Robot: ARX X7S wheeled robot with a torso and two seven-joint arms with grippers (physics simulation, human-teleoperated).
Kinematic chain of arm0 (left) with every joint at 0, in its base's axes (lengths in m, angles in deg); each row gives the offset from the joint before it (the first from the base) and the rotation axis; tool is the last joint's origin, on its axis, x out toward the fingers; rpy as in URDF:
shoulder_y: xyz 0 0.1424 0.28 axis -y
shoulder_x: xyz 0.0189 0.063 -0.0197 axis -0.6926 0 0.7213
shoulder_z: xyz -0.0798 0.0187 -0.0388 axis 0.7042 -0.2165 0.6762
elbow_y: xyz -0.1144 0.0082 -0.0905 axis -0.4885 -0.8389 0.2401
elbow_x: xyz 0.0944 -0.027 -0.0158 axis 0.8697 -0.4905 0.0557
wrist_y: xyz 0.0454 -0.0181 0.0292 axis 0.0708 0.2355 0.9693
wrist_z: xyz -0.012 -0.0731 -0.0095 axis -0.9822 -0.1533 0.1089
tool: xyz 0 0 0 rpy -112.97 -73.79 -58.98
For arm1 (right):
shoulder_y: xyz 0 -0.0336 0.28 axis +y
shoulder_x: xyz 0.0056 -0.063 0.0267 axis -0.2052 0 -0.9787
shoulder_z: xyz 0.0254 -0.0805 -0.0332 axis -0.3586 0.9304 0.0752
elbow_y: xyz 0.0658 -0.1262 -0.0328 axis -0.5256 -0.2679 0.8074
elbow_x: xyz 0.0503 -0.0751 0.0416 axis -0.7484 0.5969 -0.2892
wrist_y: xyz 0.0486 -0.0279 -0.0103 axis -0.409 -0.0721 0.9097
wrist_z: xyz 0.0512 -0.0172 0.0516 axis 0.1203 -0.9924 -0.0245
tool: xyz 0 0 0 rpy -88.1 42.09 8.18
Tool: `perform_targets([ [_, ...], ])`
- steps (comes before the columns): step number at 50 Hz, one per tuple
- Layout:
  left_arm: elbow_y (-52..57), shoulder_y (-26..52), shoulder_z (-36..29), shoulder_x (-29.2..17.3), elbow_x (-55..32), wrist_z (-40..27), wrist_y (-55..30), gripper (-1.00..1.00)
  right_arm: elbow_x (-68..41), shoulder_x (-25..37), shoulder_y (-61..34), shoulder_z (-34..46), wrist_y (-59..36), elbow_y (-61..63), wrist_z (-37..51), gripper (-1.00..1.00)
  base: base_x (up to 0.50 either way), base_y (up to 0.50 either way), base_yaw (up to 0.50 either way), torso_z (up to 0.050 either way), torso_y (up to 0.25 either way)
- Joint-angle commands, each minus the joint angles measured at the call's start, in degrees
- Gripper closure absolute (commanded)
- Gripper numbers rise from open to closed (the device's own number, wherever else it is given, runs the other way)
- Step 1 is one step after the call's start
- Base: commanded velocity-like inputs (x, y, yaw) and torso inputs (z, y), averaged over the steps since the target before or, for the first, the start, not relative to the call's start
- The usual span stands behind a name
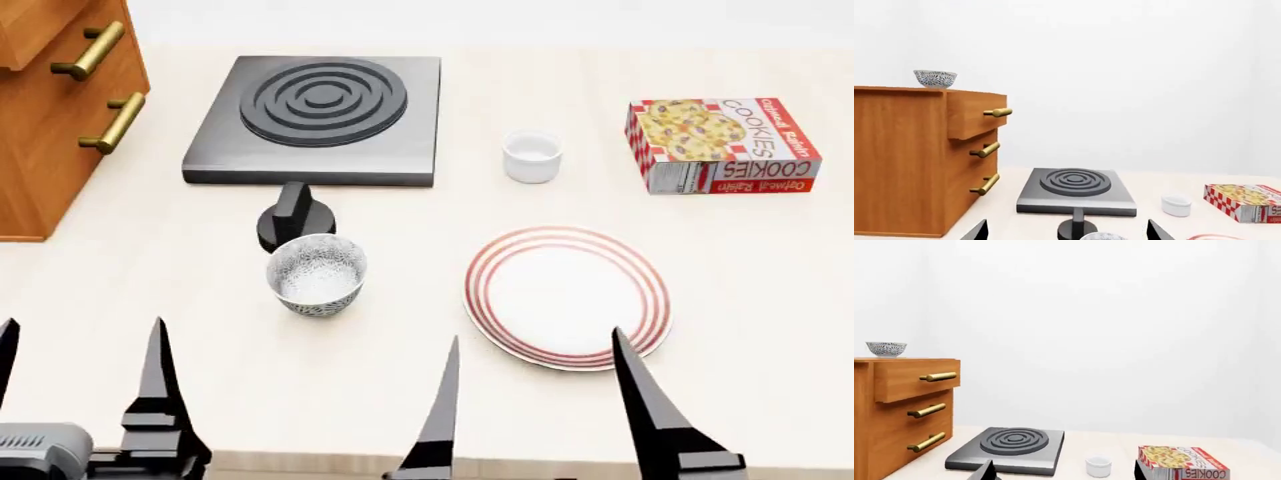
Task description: Pick the akita bowl on the wooden cabinet and place it on the plate.
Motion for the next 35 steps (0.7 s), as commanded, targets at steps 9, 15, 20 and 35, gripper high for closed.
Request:
perform_targets([
  [9,9.35,-0.57,-1.85,-1.12,0.73,-3.83,-3.38,-1.0,1.14,2.42,0.79,3.19,-1.6,8.98,1.66,-1.0,0.0,0.0,0.0,0.0,0.0],
  [15,10.21,-1.71,-1.59,-1.77,0.02,-4.1,-1.52,-1.0,1.83,2.87,0.71,4.15,-0.77,7.99,2.02,-1.0,0.0,0.0,0.0,0.004,0.0],
  [20,10.85,-2.27,-1.51,-2.52,-1.86,-3.26,-1.21,-1.0,2.15,3.27,0.73,4.44,-0.29,7.17,2.59,-1.0,0.0,0.0,0.0,0.046,0.0],
  [35,10.58,-1.95,-1.62,-3.22,-2.88,-4.3,-1.09,-1.0,2.49,4.22,0.45,5.1,-0.79,8.09,3.97,-1.0,0.0,0.0,0.0,0.05,0.0],
])
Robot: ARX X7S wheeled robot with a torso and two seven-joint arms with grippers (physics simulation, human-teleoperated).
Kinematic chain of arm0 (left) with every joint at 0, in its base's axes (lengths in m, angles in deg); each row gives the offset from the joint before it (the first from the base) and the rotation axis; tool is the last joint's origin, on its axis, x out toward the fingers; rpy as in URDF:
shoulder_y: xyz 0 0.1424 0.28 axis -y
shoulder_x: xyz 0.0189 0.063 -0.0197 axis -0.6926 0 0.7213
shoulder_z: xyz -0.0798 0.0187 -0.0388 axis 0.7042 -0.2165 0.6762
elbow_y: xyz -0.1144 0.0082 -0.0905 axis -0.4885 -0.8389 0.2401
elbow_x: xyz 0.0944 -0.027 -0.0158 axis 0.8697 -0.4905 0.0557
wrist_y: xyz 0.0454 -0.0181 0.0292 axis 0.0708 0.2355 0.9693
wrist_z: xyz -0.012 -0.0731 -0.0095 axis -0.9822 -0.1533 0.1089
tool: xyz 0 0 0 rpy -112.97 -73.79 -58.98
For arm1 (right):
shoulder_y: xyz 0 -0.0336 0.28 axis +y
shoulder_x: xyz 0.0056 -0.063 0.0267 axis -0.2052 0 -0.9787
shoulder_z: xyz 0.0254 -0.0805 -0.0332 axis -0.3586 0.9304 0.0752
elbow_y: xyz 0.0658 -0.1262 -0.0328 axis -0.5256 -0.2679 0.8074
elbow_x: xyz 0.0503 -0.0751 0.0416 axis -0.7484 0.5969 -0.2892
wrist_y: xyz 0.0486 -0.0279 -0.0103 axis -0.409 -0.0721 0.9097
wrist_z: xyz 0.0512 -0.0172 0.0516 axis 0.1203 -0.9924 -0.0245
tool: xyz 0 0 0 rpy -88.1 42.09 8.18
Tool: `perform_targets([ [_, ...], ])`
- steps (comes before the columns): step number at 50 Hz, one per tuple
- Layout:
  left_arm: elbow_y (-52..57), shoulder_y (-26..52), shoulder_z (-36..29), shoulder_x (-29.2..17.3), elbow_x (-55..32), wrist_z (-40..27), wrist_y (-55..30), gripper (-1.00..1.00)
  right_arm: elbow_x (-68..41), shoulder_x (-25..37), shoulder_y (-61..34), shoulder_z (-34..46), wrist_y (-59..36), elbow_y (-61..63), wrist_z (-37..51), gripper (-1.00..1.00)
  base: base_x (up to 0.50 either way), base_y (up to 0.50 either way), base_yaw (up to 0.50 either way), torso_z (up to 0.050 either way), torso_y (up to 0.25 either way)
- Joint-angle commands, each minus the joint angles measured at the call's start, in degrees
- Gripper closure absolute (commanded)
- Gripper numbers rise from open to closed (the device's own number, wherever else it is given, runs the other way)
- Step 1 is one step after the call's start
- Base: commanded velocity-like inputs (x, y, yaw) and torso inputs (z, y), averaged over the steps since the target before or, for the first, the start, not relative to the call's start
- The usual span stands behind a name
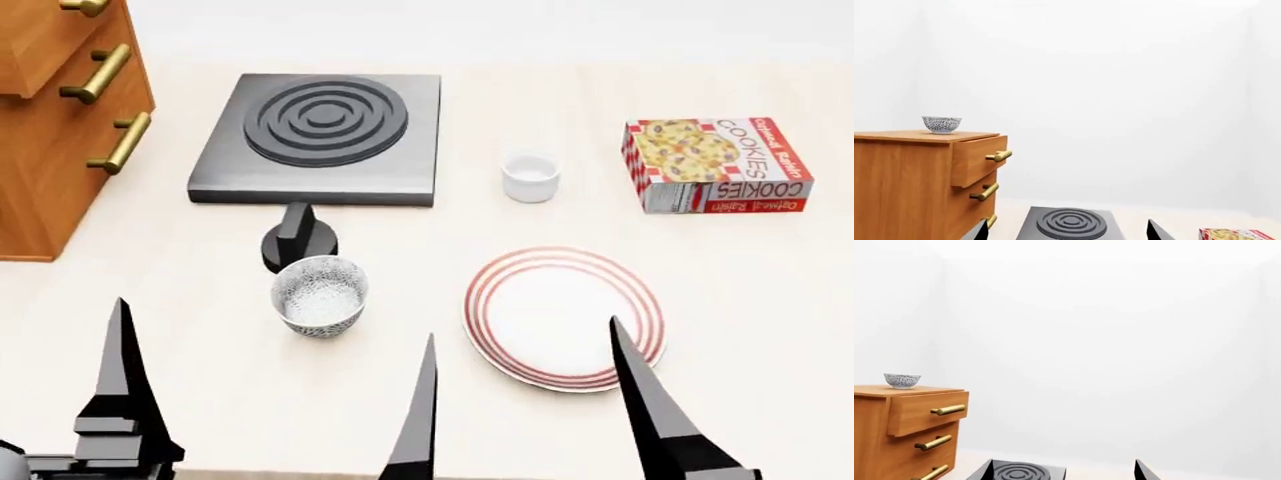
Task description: Pick the akita bowl on the wooden cabinet and place it on the plate.
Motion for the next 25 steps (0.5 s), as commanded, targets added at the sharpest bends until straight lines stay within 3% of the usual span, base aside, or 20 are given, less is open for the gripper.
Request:
perform_targets([
  [1,0.39,-0.06,-0.19,-0.74,-0.86,-0.63,0.23,-1.0,0.17,0.71,-0.17,0.61,-0.03,0.37,0.94,-1.0,0.0,0.0,0.0,0.05,0.0],
  [21,2.32,1.12,-1.16,-1.48,-0.25,-3.56,-4.15,-1.0,-0.71,1.64,-0.28,1.01,-0.16,1.33,1.93,-1.0,0.0,0.0,0.0,0.049,0.0],
  [25,2.37,1.1,-0.74,-1.42,-1.14,-3.7,-4.02,-1.0,-1.16,1.88,-0.02,0.93,0.82,1.39,1.93,-1.0,0.05,0.0,0.0,0.014,0.0],
])
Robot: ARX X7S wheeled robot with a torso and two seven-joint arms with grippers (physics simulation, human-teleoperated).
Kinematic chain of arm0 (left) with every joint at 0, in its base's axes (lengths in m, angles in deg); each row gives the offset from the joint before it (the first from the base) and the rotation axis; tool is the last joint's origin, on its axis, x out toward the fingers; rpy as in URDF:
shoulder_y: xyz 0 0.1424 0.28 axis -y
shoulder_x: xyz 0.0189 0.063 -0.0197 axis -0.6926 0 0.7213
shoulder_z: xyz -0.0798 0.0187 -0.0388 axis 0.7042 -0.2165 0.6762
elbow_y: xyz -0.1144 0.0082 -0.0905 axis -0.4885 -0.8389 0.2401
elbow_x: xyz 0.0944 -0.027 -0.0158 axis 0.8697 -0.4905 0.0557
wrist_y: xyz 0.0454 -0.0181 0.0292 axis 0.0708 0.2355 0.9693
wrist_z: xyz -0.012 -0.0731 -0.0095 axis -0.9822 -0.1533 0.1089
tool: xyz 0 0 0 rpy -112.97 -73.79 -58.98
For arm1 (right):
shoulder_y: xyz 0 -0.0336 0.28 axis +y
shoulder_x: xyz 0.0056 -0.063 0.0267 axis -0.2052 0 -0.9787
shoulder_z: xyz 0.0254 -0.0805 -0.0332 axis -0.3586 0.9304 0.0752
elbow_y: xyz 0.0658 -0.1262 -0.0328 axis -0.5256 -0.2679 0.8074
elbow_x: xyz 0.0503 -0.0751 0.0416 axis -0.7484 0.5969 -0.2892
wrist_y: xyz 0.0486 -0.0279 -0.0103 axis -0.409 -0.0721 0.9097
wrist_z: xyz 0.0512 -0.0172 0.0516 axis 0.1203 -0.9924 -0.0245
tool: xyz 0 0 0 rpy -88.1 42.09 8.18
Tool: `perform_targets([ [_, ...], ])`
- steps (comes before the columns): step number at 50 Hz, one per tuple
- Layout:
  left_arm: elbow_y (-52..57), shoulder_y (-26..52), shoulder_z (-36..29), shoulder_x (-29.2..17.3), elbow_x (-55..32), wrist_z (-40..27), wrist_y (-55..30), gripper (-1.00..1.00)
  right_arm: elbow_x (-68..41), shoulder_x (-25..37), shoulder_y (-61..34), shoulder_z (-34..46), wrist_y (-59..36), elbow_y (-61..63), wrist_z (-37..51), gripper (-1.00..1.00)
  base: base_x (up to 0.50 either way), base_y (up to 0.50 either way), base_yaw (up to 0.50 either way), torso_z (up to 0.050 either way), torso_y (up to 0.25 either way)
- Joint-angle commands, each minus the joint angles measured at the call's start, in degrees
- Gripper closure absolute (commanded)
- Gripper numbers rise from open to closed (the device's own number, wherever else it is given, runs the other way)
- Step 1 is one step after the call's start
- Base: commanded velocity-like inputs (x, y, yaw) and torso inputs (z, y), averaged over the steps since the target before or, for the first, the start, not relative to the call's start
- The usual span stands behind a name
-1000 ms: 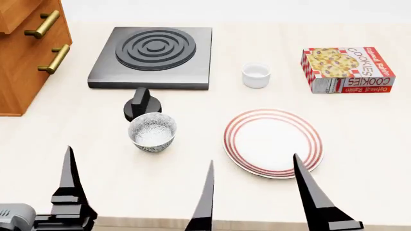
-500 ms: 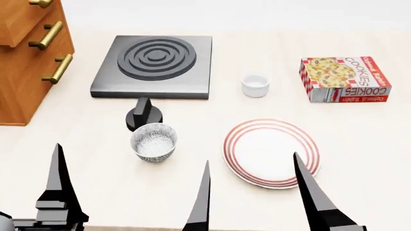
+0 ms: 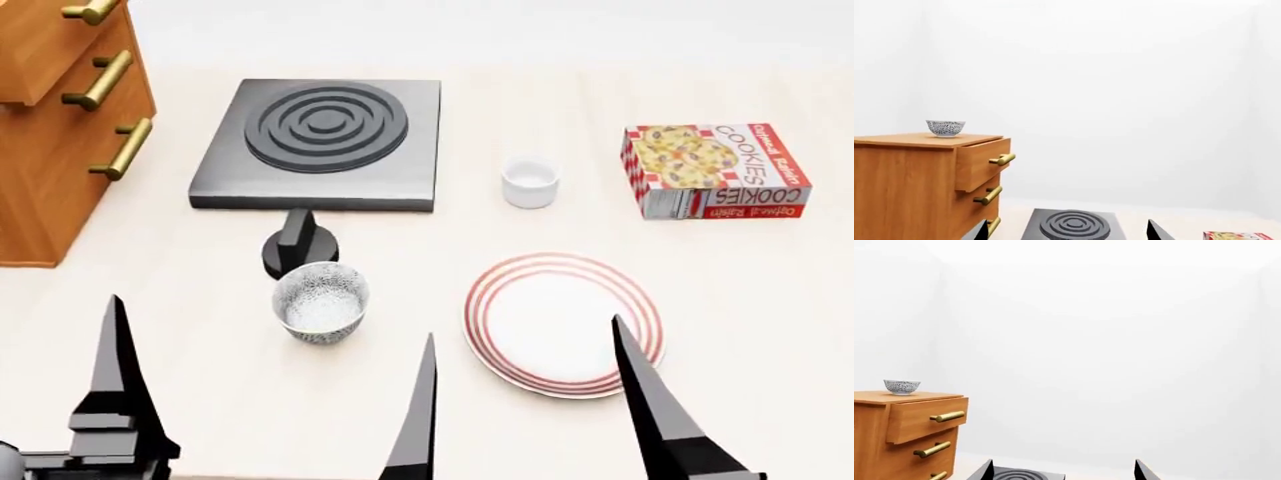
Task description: Pick the akita bowl on the wooden cabinet and place it on the plate.
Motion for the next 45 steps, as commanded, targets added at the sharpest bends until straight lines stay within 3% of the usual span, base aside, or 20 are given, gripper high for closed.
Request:
perform_targets([
  [1,1.12,0.33,0.13,-0.21,-0.6,-1.38,-1.52,-1.0,-0.96,0.59,0.19,0.01,1.05,0.42,0.31,-1.0,0.25,0.0,0.0,0.0,0.0],
  [27,2.06,0.08,-0.4,-1.53,-1.29,-2.57,-0.7,-1.0,-0.41,2.18,-0.48,1.7,0.87,0.78,1.81,-1.0,0.44,0.0,0.0,0.0,0.0],
  [40,1.95,0.08,-0.67,-2.02,-1.66,-3.11,-0.49,-1.0,2.62,2.91,-0.1,2.44,2.19,1.05,3.9,-1.0,0.02,0.02,0.0,0.0,0.0],
  [45,2.03,0.08,-0.92,-2.33,-1.75,-3.31,-0.51,-1.0,3.05,2.75,-0.21,1.99,2.02,0.96,4.77,-1.0,0.0,0.5,0.0,0.0,0.0],
])
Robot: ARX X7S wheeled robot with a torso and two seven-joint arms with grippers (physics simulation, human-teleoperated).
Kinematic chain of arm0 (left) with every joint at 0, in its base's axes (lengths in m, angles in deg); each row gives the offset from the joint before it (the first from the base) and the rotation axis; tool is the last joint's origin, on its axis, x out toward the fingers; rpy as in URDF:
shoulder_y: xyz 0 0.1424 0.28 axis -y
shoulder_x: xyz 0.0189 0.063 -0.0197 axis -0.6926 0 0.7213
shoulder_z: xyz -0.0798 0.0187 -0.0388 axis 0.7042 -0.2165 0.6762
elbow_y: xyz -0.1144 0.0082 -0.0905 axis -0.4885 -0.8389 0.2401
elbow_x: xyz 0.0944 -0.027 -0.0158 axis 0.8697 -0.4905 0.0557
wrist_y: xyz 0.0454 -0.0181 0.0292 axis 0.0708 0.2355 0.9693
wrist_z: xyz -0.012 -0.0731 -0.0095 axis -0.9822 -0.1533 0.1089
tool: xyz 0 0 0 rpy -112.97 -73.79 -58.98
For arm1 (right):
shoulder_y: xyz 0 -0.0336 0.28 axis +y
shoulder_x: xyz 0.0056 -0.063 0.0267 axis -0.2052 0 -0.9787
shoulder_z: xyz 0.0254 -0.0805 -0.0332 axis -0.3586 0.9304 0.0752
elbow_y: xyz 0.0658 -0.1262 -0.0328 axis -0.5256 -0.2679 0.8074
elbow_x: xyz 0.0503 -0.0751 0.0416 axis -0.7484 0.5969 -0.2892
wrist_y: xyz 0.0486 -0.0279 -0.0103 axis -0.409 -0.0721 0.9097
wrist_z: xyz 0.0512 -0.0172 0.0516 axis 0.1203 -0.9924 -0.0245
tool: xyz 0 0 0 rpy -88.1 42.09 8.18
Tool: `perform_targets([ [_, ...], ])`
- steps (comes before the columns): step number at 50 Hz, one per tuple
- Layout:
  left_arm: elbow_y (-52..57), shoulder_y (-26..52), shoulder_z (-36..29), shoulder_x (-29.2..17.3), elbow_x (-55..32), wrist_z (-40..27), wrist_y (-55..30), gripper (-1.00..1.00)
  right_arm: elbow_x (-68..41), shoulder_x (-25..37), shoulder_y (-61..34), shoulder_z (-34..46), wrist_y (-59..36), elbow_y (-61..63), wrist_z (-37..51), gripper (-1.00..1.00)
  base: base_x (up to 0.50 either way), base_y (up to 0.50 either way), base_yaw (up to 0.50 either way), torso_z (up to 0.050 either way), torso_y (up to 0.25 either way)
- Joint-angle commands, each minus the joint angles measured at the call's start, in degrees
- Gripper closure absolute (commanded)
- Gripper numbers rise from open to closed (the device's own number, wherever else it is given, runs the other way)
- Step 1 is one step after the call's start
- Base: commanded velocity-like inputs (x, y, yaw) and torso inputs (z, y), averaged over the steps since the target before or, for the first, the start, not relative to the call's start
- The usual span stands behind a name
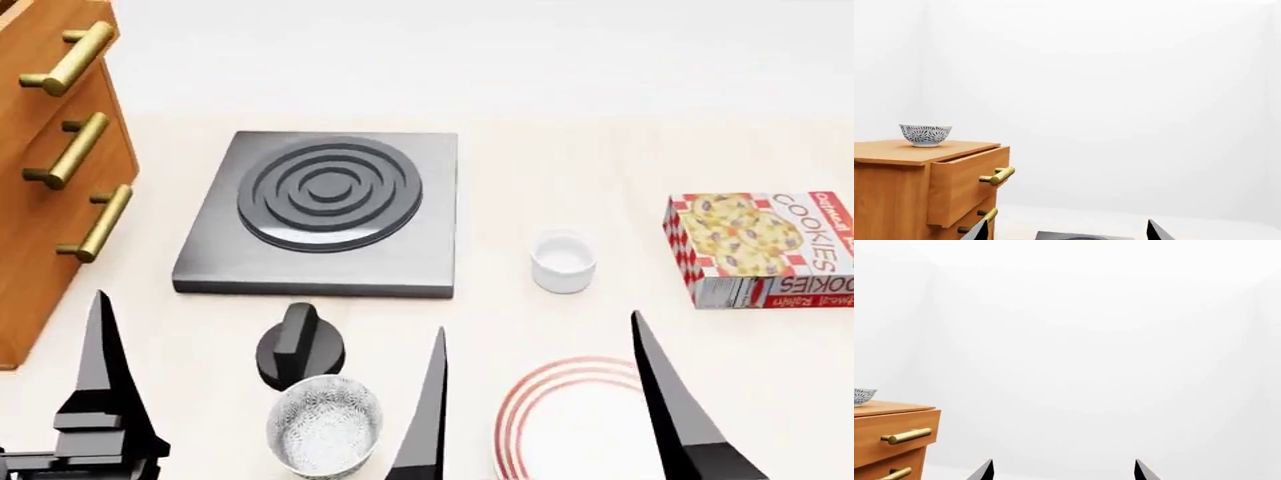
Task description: Pick the akita bowl on the wooden cabinet and place it on the plate.
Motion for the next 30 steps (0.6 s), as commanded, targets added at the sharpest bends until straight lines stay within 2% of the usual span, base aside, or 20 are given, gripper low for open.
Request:
perform_targets([
  [1,0.09,-0.02,-0.33,-0.67,-0.19,-0.58,0.05,-1.0,1.73,0.34,0.07,0.45,0.36,0.16,1.51,-1.0,0.0,0.5,0.0,0.0,0.0],
  [30,-0.18,0.38,-1.35,-2.47,-1.48,-2.63,0.47,-1.0,1.58,1.17,0.05,1.16,0.43,0.42,2.31,-1.0,0.0,0.5,0.0,0.0,0.0],
])
